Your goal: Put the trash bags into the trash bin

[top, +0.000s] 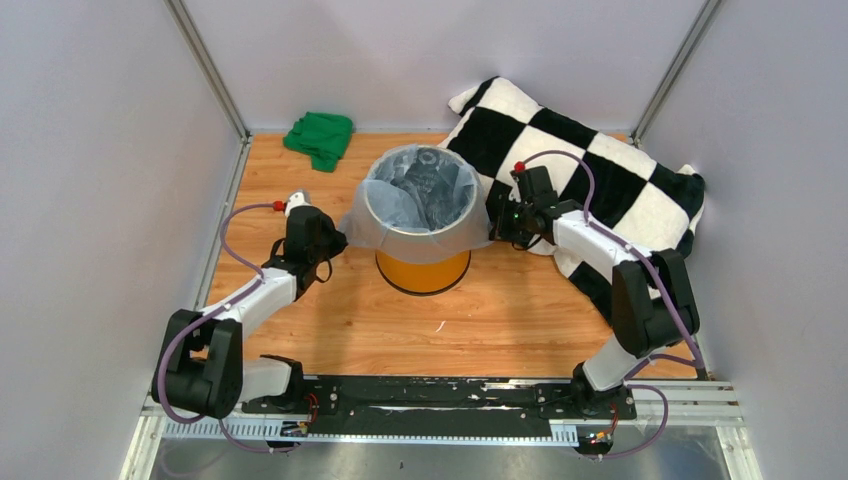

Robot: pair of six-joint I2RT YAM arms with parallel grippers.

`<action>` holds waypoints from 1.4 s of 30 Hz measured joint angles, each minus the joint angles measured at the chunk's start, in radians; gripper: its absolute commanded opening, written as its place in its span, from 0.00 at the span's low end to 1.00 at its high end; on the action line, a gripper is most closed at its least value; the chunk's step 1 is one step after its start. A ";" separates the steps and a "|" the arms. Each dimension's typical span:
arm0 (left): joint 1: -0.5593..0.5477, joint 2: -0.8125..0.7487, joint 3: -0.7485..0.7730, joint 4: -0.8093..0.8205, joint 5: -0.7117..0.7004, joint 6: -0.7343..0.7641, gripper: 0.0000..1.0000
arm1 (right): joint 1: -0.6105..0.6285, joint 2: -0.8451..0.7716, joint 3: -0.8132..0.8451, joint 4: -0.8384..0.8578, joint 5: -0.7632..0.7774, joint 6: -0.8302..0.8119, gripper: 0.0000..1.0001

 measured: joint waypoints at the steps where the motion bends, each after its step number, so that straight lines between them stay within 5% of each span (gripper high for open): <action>1: 0.000 0.008 -0.003 -0.002 -0.002 -0.001 0.00 | 0.006 0.011 0.000 -0.003 0.007 -0.002 0.00; 28: -0.140 0.136 -0.014 -0.010 -0.185 0.065 0.00 | 0.048 0.087 -0.073 0.041 0.147 -0.045 0.00; 42: -0.272 0.245 0.018 -0.008 -0.377 0.204 0.00 | 0.137 0.135 -0.035 0.006 0.417 -0.132 0.00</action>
